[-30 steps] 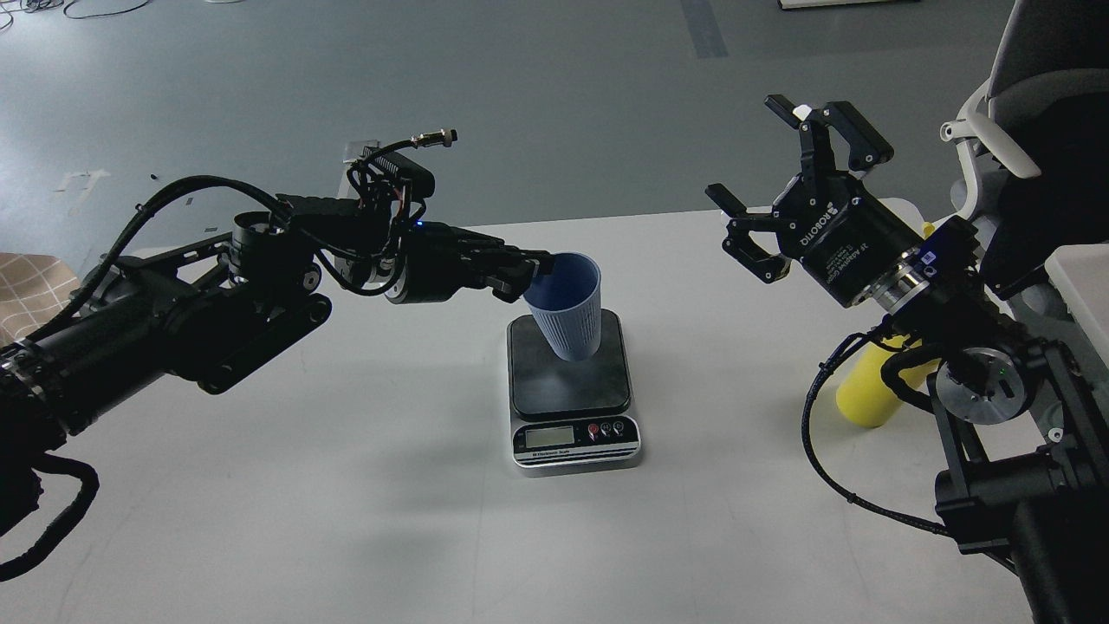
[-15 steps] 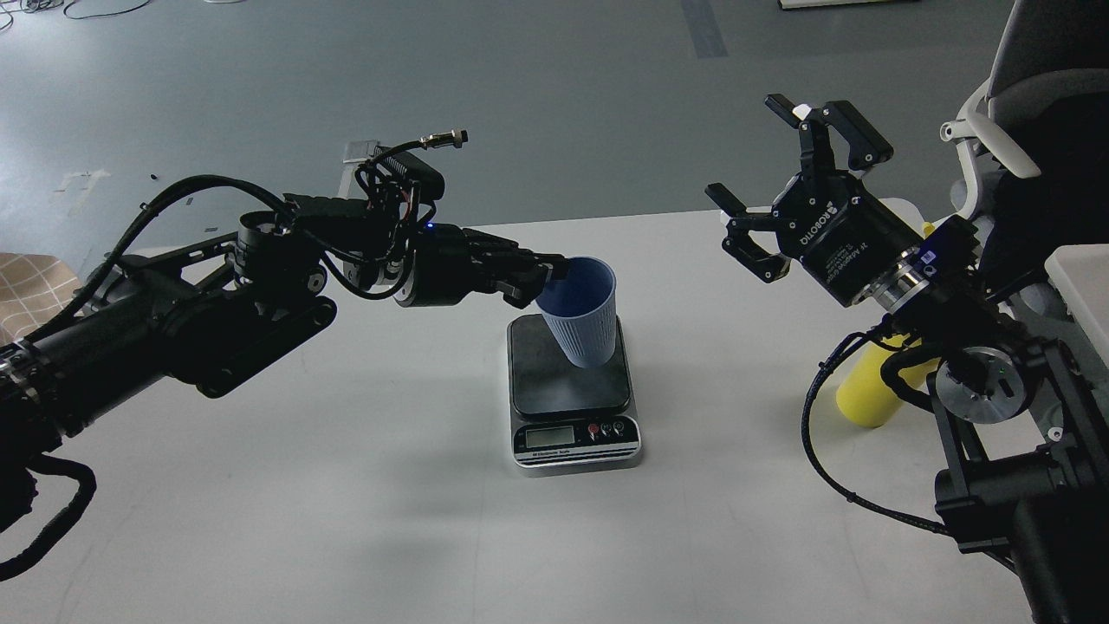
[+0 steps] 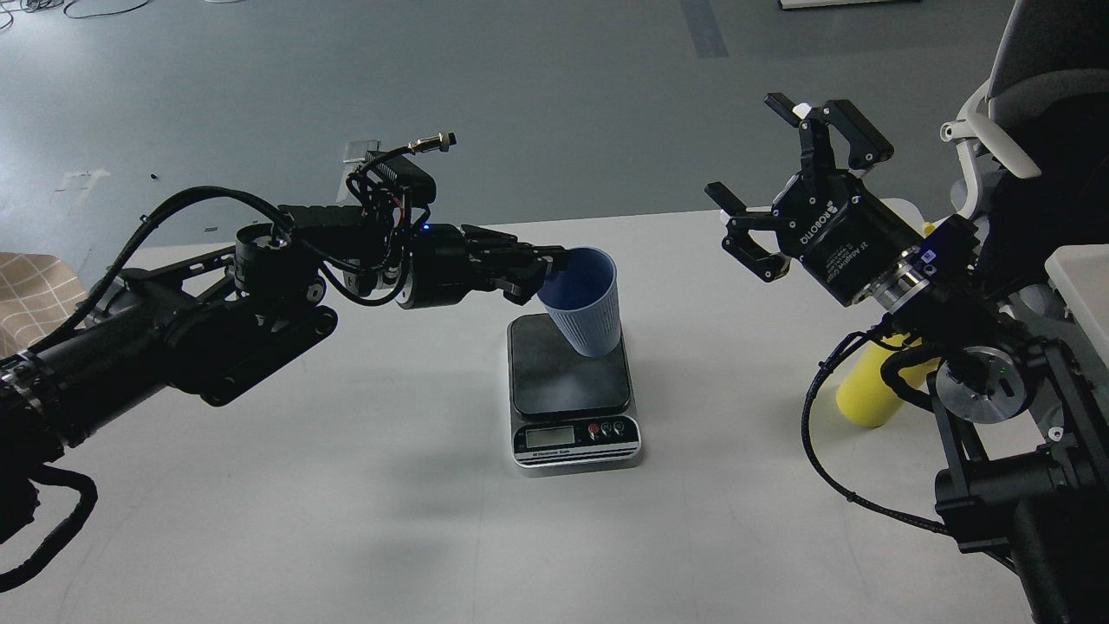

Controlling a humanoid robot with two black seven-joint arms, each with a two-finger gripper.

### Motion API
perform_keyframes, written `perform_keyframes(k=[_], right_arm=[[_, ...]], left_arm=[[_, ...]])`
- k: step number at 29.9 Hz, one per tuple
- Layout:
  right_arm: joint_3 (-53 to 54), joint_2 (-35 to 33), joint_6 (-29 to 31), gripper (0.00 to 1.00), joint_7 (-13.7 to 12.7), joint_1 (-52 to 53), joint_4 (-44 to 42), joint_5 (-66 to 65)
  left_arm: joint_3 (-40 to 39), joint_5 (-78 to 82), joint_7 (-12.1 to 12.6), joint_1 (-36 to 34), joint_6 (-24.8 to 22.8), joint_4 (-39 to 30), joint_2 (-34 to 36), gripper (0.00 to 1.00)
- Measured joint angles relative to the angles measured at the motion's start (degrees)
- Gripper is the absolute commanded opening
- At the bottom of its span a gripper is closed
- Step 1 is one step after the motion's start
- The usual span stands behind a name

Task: Pour seasoning into cup on scale with both arms
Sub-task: 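Lift the blue cup with the left gripper over the scale, then set the blue cup upright on the scale and open the left gripper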

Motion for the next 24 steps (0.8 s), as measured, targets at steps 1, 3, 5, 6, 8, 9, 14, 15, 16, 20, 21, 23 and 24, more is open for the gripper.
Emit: perform_keyframes(k=[1,3,5,6,8,9,14,15,16,20,21,23,24], right_arm=[[-0.01,0.0,0.0,1.0,0.0,0.0,0.04,0.0],[-0.04,0.0,0.0,1.0,0.02,0.0,0.14,0.01],[-0.03,0.0,0.0,1.0,0.02,0.0,0.22,0.01],[-0.03,0.0,0.0,1.0,0.02,0.0,0.27,0.01],[-0.03,0.0,0.0,1.0,0.02,0.0,0.31,0.01],[-0.03,0.0,0.0,1.0,0.02,0.0,0.31,0.01],[-0.01,0.0,0.0,1.0,0.02,0.0,0.31,0.01],[0.01,0.0,0.0,1.0,0.02,0.0,0.31,0.01],[0.01,0.0,0.02,1.0,0.02,0.0,0.31,0.0],[0.02,0.0,0.1,1.0,0.02,0.0,0.32,-0.03],[0.02,0.0,0.1,1.0,0.02,0.0,0.32,-0.03],[0.02,0.0,0.1,1.0,0.02,0.0,0.37,-0.03],[0.02,0.0,0.1,1.0,0.02,0.0,0.4,-0.03]], left_arm=[[-0.02,-0.01,0.0,0.15,0.11,-0.04,0.0,0.05],[-0.08,-0.01,0.0,0.63,0.43,-0.1,-0.06,0.06],[-0.08,-0.02,0.0,1.3,0.89,-0.22,-0.24,0.07],[-0.08,-0.02,0.0,1.67,1.13,-0.24,-0.29,0.07],[-0.08,-0.02,0.0,2.05,1.43,-0.25,-0.32,0.07],[-0.08,-0.02,0.0,2.15,1.51,-0.25,-0.34,0.08],[-0.06,-0.02,0.0,2.47,1.63,-0.22,-0.49,0.11],[-0.03,-0.02,0.0,2.63,1.69,-0.2,-0.57,0.13],[0.0,-0.02,0.0,2.81,1.74,-0.19,-0.69,0.15],[0.23,-0.02,0.0,3.13,1.86,-0.15,-0.94,0.17],[0.23,-0.02,0.0,3.13,1.89,-0.13,-0.95,0.17],[0.24,-0.02,0.0,3.14,1.93,-0.09,-0.96,0.17],[0.26,-0.02,0.0,3.14,1.94,-0.09,-0.96,0.17]])
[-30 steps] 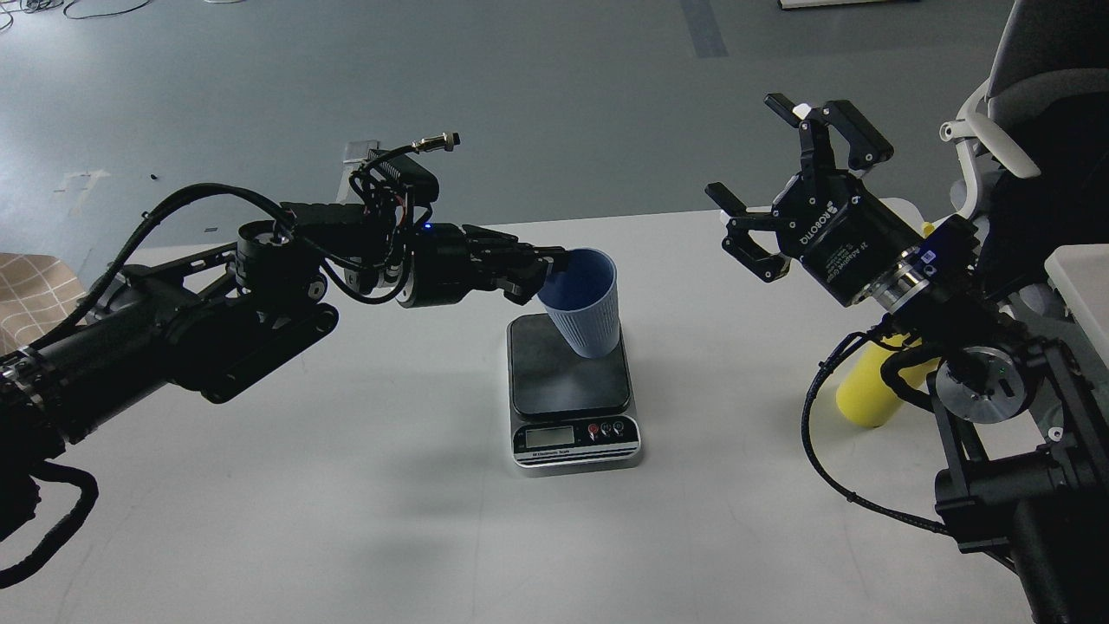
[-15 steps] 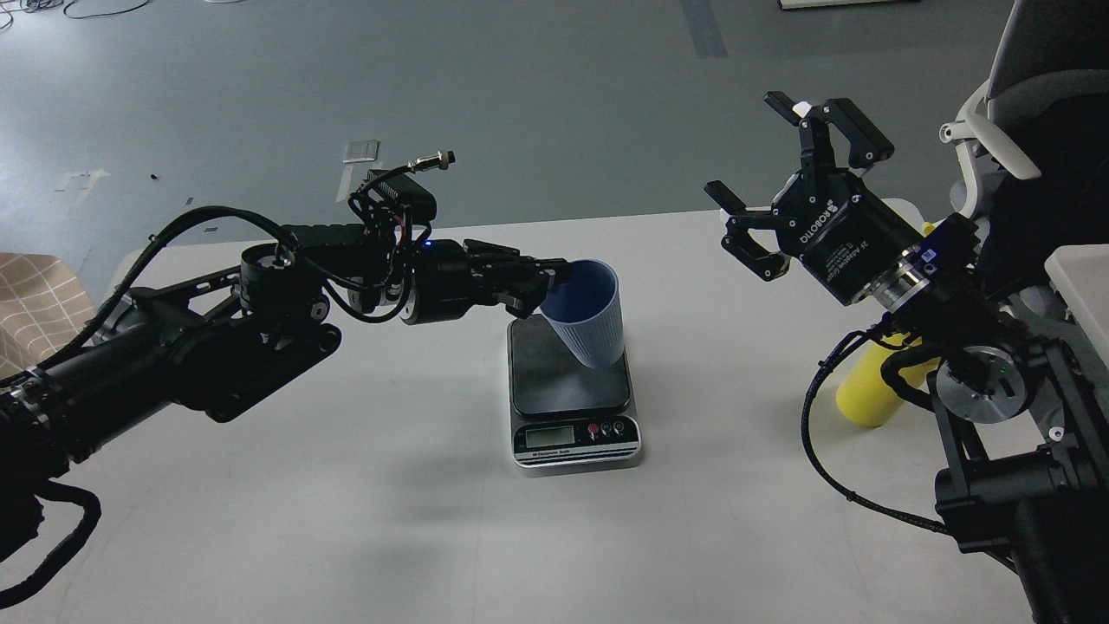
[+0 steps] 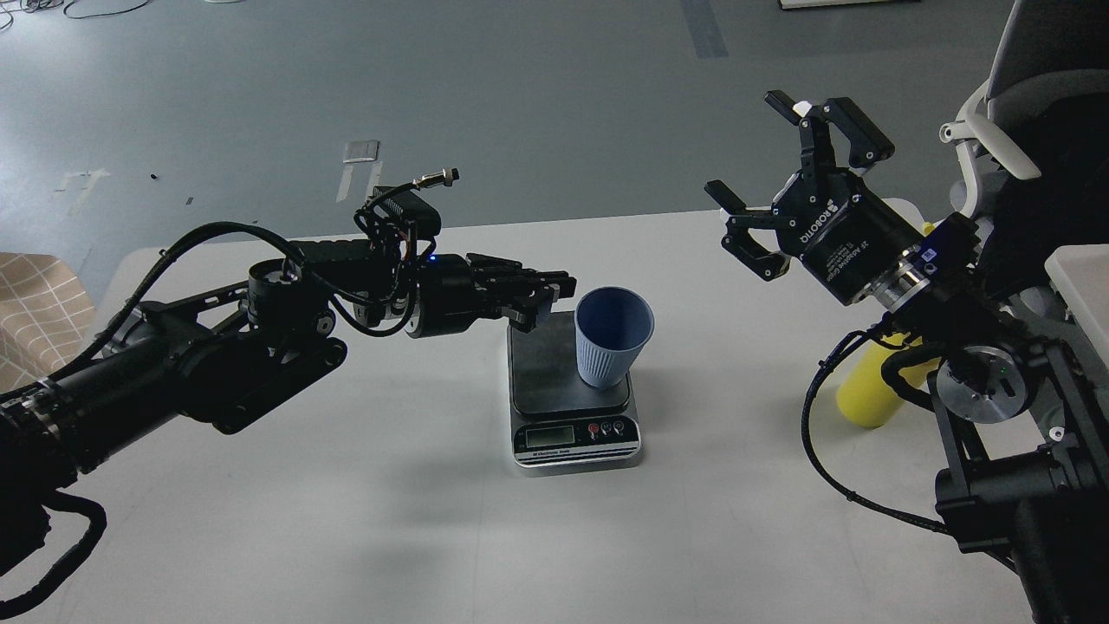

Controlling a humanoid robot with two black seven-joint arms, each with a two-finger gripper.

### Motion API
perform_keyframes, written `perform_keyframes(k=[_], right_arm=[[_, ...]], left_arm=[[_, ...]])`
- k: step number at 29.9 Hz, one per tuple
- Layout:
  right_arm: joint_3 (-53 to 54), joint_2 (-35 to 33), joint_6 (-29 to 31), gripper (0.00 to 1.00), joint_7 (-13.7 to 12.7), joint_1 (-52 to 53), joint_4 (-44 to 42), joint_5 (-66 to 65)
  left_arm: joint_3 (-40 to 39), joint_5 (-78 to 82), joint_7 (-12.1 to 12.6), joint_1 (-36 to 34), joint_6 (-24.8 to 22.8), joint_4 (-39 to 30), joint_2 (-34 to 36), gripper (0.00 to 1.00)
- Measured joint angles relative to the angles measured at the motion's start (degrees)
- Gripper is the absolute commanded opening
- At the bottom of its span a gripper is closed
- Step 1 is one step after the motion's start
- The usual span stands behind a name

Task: Pour seasoning into cup on scale with both arms
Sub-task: 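Set the blue cup upright on the scale and open the left gripper, then withdraw the left gripper and lower the right gripper toward the yellow bottle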

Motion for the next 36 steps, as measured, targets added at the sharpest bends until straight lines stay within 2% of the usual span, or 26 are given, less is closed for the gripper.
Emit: perform_keyframes(k=[6,11,19,21,22,24,25,26,27,36], right_arm=[[0.0,0.0,0.0,1.0,0.0,0.01,0.01,0.01],[-0.05,0.0,0.0,1.0,-0.03,0.14,0.01,0.03],[-0.04,0.0,0.0,1.0,-0.03,0.09,0.01,0.03],[-0.02,0.0,0.0,1.0,-0.03,0.09,0.01,0.03],[-0.01,0.0,0.0,1.0,-0.03,0.1,0.01,0.03],[0.0,0.0,0.0,1.0,-0.03,0.21,0.01,0.03],[0.01,0.0,0.0,1.0,-0.03,0.29,0.01,0.03],[0.05,0.0,0.0,1.0,-0.03,0.36,0.01,0.03],[0.14,0.0,0.0,1.0,-0.03,0.39,0.08,0.03],[0.81,0.0,-0.36,1.0,-0.02,0.76,2.63,0.33]], left_arm=[[0.05,0.0,0.0,0.16,0.09,0.0,0.15,0.19],[-0.26,0.0,0.0,0.16,0.09,0.36,0.87,0.24],[-0.53,0.0,0.0,0.17,1.14,0.44,1.74,0.26],[-0.55,0.0,0.0,0.18,1.51,0.46,1.83,0.29],[-0.63,0.0,0.0,0.18,1.6,0.5,1.89,0.35],[-1.13,-0.41,0.0,0.19,1.8,0.63,2.05,0.57],[-1.56,-1.12,0.0,0.19,1.87,0.68,2.11,0.83],[-2.1,-2.28,0.0,0.19,1.93,0.75,2.17,0.92],[-2.53,-3.96,0.0,0.19,1.97,0.84,2.23,0.97],[-7.1,-27.18,0.01,0.06,2.15,1.48,5.03,0.98]])
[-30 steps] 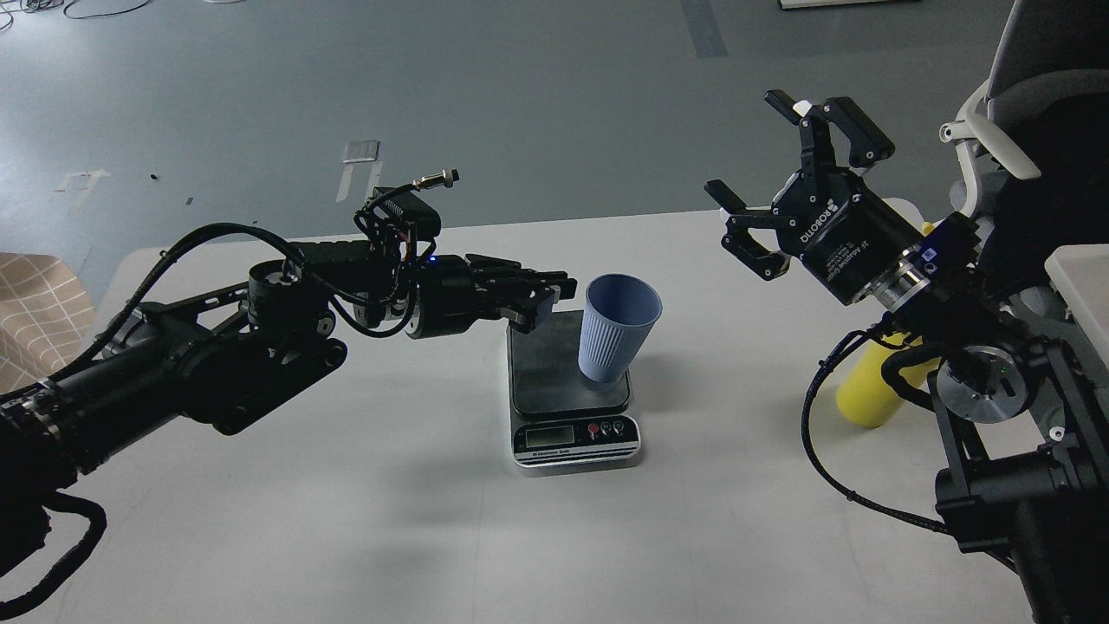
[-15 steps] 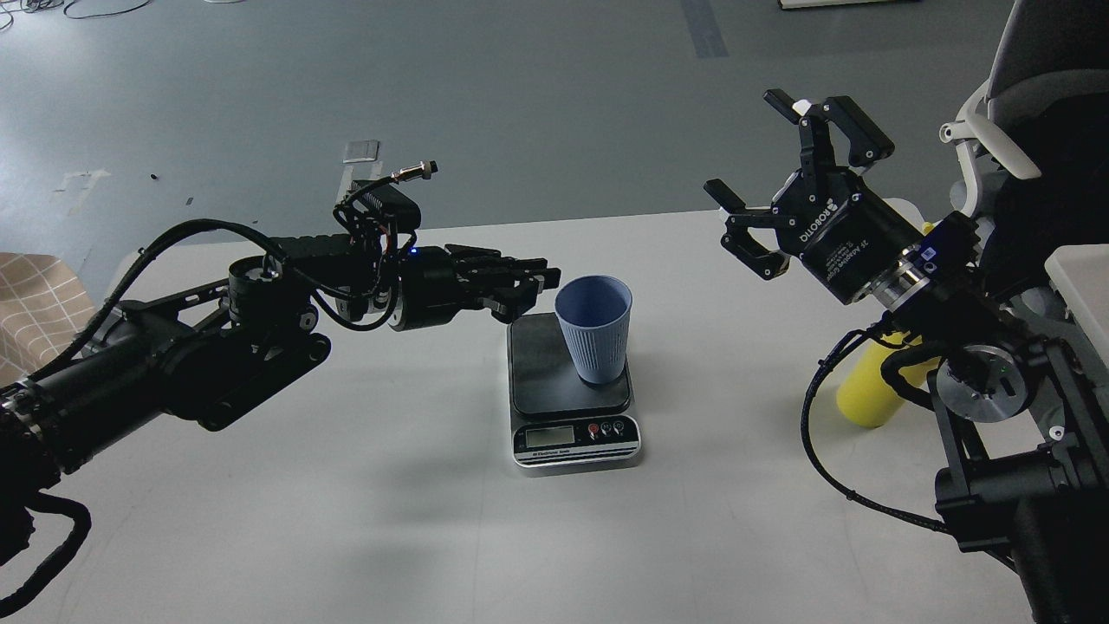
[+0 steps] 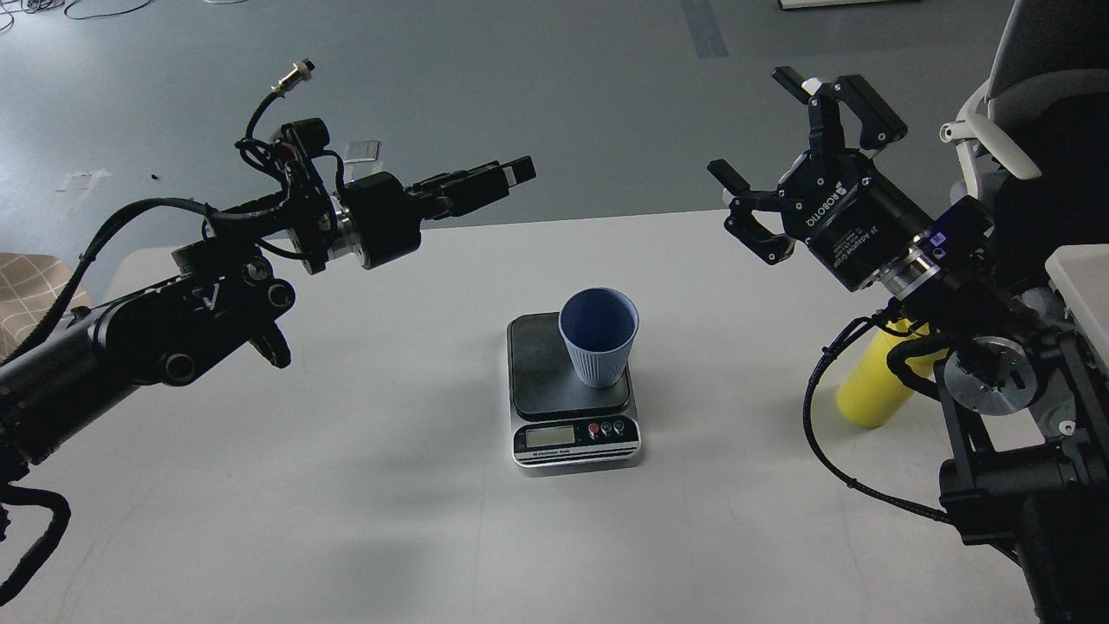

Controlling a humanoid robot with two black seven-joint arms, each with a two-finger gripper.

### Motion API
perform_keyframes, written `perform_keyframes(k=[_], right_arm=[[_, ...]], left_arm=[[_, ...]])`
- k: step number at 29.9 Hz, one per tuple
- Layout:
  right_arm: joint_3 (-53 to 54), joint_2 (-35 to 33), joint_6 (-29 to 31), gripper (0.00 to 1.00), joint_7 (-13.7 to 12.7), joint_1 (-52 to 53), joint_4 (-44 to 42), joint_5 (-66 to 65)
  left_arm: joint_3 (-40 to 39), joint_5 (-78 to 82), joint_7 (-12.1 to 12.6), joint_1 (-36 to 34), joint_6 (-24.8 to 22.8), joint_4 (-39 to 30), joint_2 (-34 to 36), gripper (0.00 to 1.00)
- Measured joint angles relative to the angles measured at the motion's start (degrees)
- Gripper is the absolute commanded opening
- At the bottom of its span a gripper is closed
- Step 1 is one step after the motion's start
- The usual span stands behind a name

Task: Pour seasoning into cup on scale with both arms
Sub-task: 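Withdraw the left gripper and lower the right gripper toward the yellow bottle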

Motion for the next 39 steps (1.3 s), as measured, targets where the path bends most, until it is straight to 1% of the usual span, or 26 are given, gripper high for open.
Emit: perform_keyframes(k=[3,6,10,15,17,22,29,33,39], right_arm=[[0.95,0.0,0.03,1.0,-0.34,0.09,1.76,0.52],[3.11,0.0,0.9,1.0,-1.06,-0.04,4.06,2.73],[6.41,0.0,2.98,1.0,-3.35,-0.12,5.45,13.14],[10.07,-0.01,3.63,1.0,-4.17,-0.45,5.92,24.75],[12.22,-0.76,3.65,1.0,-4.58,-1.06,6.0,30.1],[16.06,-5.57,3.66,1.0,-7.48,-4.81,6.05,41.33],[21.38,-7.76,3.66,1.0,-9.73,-15.49,7.12,51.26],[22.94,-7.84,3.66,1.0,-10.57,-22.52,8.28,55.53],[23.09,-7.07,3.66,1.0,-10.8,-30.3,9.0,58.55]], left_arm=[[-2.38,-9.74,0.0,-0.15,-0.2,0.63,0.62,0.98],[-5.48,-22.28,0.0,-0.2,-0.97,3.08,1.0,0.98],[-6.98,-37.5,0.01,-0.01,-2.27,7.78,1.61,0.98],[-7.13,-48.45,0.01,0.27,-5.01,9.27,3.21,0.98],[-7.17,-50.27,0.0,0.53,-5.78,9.32,3.9,0.98],[-7.21,-51.02,0.0,1.6,-7.33,9.29,4.27,0.98],[-6.94,-51.05,0.01,2.14,-7.83,9.32,4.12,0.98],[-6.61,-50.99,0.0,2.59,-7.83,9.29,3.89,0.98],[-6.39,-50.95,0.0,3.44,-7.67,9.18,3.72,0.98]])
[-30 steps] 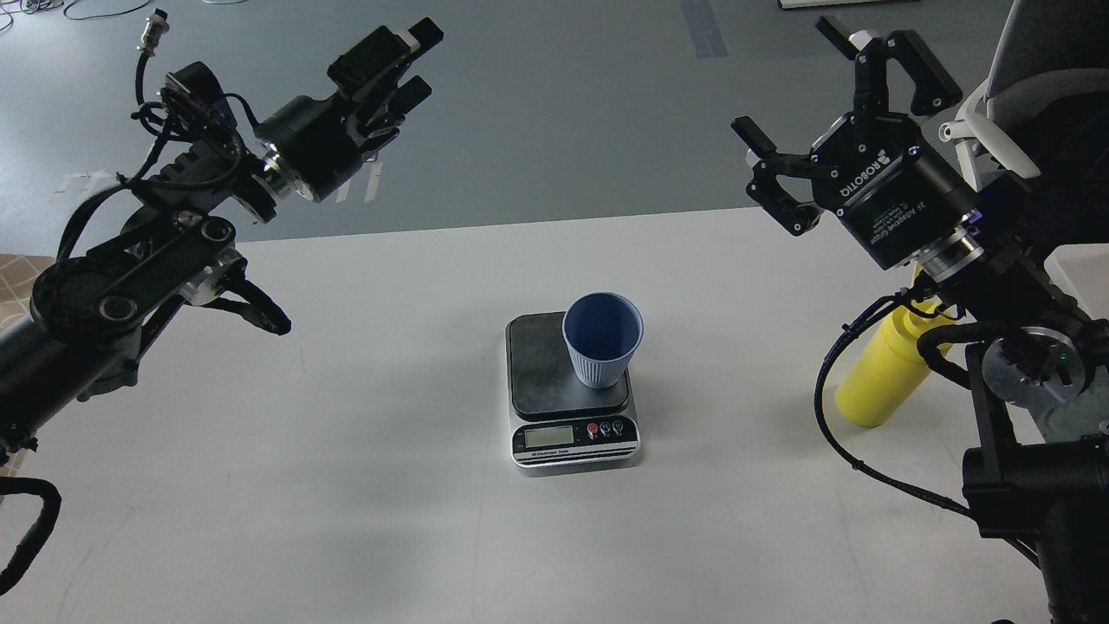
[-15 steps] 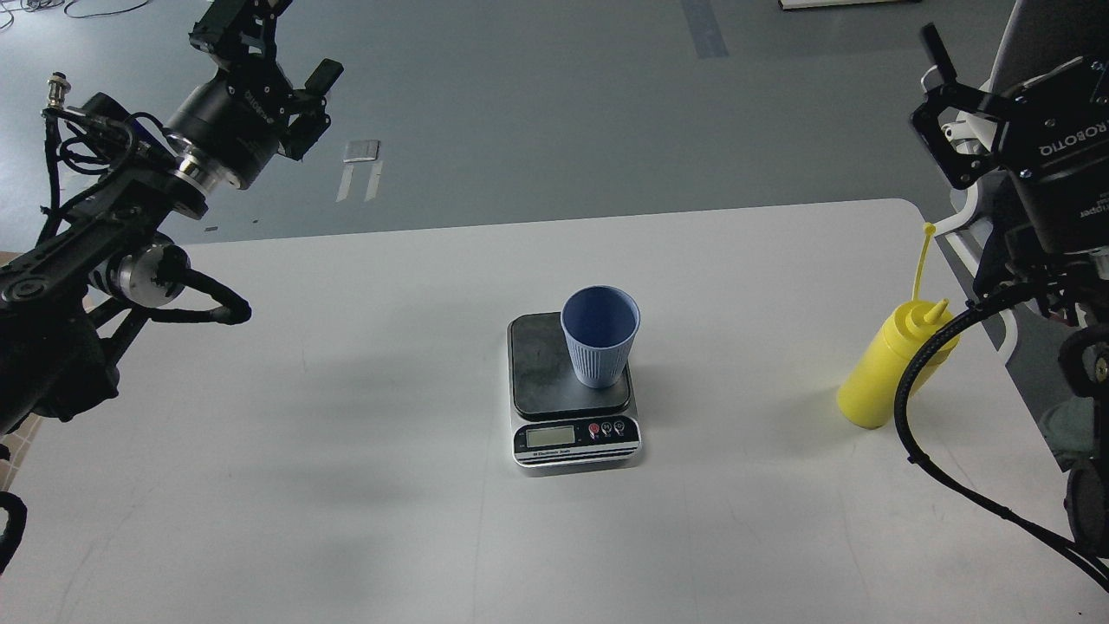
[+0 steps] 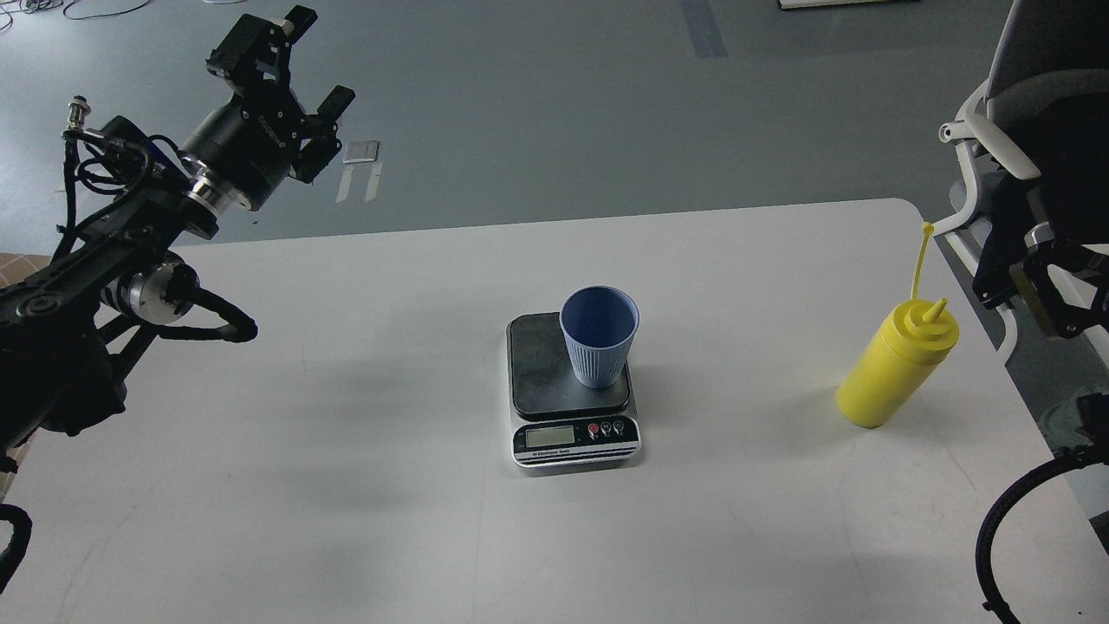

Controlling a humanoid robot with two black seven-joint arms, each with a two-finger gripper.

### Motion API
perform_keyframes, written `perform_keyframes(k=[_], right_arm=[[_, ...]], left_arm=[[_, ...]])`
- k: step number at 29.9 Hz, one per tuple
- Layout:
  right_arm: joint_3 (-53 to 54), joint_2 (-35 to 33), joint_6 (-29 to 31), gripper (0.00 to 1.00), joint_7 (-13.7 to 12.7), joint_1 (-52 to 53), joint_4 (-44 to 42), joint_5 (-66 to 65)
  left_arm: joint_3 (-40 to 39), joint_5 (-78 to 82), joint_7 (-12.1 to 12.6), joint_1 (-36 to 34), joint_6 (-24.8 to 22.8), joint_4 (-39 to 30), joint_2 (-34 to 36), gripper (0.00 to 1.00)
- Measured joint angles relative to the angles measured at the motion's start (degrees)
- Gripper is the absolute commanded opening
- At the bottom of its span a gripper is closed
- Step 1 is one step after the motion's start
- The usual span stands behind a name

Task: Pour seasoning into cup on scale with both arms
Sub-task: 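Withdraw the left gripper and lower the right gripper toward the yellow bottle, then grasp the yellow squeeze bottle with the right gripper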

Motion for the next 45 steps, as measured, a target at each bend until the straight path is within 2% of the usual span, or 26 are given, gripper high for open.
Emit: perform_keyframes(k=[9,16,33,45], right_arm=[[-4.76,5.24,0.0,1.0,-0.34,-10.03,0.25,-0.2],[-9.37,6.18,0.0,1.0,-0.36,-12.98,-1.73,-1.16],[-8.9,7.07,0.0,1.0,-0.41,-10.14,-12.93,-1.23],[-8.91,7.07,-0.01,1.0,-0.41,-3.92,-20.35,-1.63]], left_arm=[[0.02,0.0,0.0,0.03,0.09,-0.12,-0.03,0.98],[-0.42,0.0,0.0,0.13,0.09,-0.37,0.28,0.98],[-0.45,0.0,0.0,0.38,0.35,-0.64,0.93,0.98],[-0.51,0.08,0.0,0.73,0.62,-1.69,2.0,0.98]])
